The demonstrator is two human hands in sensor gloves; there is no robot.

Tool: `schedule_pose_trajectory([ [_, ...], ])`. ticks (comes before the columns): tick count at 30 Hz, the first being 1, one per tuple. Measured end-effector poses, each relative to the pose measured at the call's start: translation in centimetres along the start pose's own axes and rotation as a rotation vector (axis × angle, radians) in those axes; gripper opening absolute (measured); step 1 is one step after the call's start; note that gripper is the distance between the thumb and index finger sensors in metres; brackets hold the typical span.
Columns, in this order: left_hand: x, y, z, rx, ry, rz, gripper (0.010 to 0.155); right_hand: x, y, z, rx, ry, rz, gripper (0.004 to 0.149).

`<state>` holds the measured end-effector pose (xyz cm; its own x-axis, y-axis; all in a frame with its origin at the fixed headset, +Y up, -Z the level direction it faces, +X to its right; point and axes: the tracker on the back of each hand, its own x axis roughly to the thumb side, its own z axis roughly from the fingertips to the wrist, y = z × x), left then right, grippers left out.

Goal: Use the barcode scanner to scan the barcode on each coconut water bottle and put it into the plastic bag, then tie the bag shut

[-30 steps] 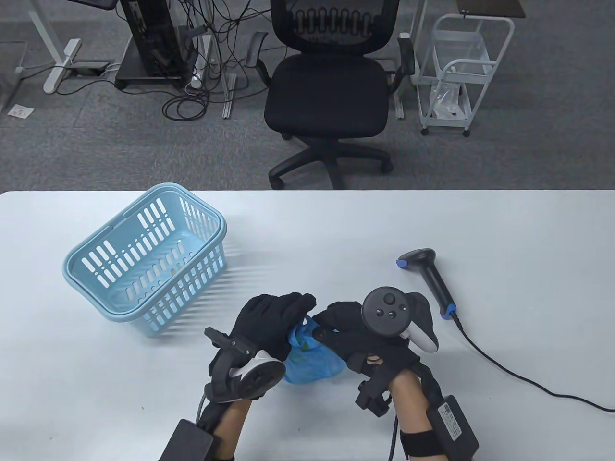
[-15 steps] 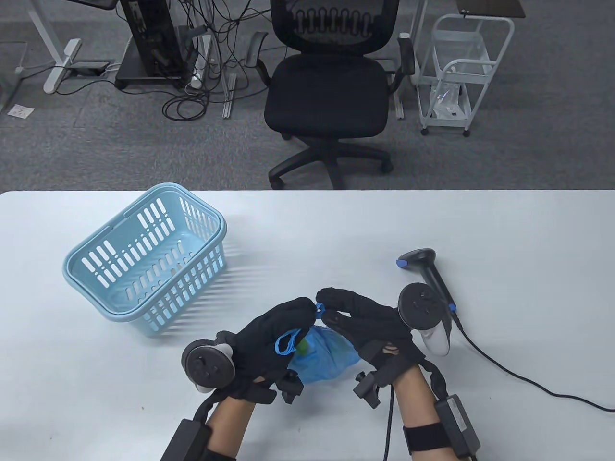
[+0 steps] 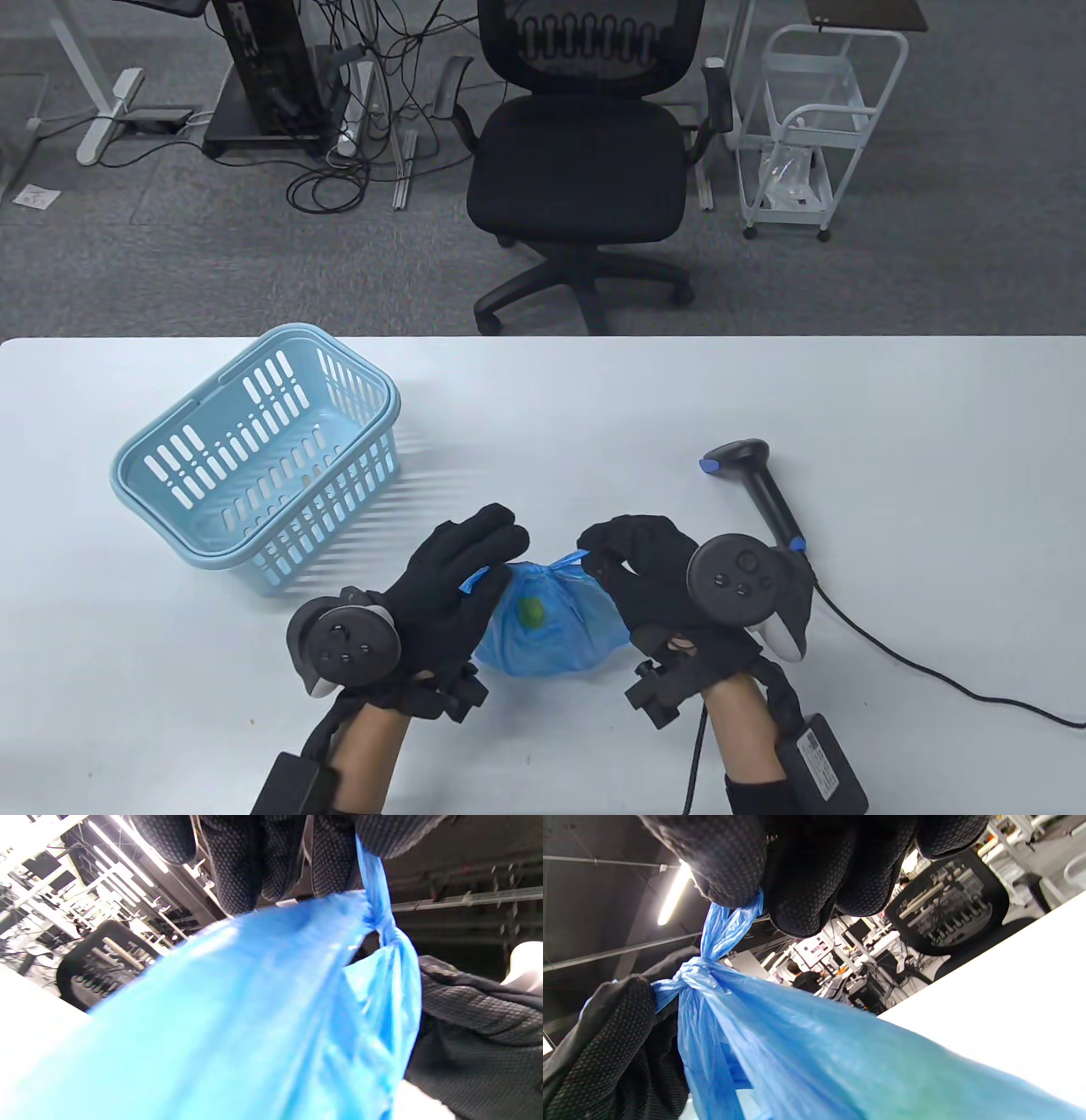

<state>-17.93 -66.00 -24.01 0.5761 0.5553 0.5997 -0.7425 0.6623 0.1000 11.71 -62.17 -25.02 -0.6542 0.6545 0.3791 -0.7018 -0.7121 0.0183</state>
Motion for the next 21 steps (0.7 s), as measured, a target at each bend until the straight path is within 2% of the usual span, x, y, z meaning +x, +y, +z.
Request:
schedule_pose_trajectory([
  [5,-0.6,0.8,1.0,-0.014,0.052,-0.038,0.045,-1.5,-0.3,1.0,0.002,0.038,0.008,0.038],
  [7,-1.1,1.0,1.3,-0.05,0.088,-0.041,0.044,-2.6,-0.2,1.5,0.007,0.067,0.008,0.037],
  [10,-1.8,1.1,1.8,-0.105,0.134,-0.018,0.045,-3.8,0.0,1.9,0.016,0.104,-0.012,0.037],
  [21,-5.6,0.7,4.4,-0.195,0.265,0.077,0.045,-8.1,0.5,3.1,0.073,0.234,-0.063,0.037],
])
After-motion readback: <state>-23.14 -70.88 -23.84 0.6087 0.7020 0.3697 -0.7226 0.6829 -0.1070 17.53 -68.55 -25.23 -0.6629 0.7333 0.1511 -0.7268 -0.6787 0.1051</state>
